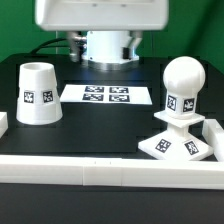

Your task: Assemble lamp

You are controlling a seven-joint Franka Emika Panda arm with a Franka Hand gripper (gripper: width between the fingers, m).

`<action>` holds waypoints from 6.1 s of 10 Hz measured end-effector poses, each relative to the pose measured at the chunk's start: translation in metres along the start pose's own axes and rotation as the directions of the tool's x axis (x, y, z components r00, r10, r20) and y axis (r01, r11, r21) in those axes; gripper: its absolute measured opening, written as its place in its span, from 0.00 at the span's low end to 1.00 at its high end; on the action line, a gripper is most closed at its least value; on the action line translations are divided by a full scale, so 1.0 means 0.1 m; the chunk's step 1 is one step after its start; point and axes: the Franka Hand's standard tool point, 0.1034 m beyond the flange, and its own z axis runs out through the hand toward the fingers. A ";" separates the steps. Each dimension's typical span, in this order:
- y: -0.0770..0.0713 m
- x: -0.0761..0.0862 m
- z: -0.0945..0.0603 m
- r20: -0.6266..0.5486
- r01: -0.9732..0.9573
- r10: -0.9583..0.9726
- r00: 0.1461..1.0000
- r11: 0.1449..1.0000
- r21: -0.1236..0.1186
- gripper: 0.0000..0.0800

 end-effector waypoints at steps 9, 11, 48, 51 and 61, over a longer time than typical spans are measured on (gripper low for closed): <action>0.20 -0.52 0.02 0.045 -0.008 0.006 0.999 0.998 0.056 0.87; 0.30 -0.64 0.03 0.053 0.000 -0.004 0.999 0.997 0.076 0.87; -0.22 0.47 -0.56 0.132 -0.209 0.184 0.974 0.954 0.216 0.06; -0.56 0.87 -1.02 0.160 -0.276 0.244 0.956 0.935 0.224 0.06; -1.18 1.34 -0.78 0.196 -0.339 0.301 0.933 0.917 0.209 0.06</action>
Offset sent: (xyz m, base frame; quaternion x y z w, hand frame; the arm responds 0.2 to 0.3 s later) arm 0.0000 0.0000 0.0000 0.0000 0.0000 0.0000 1.0000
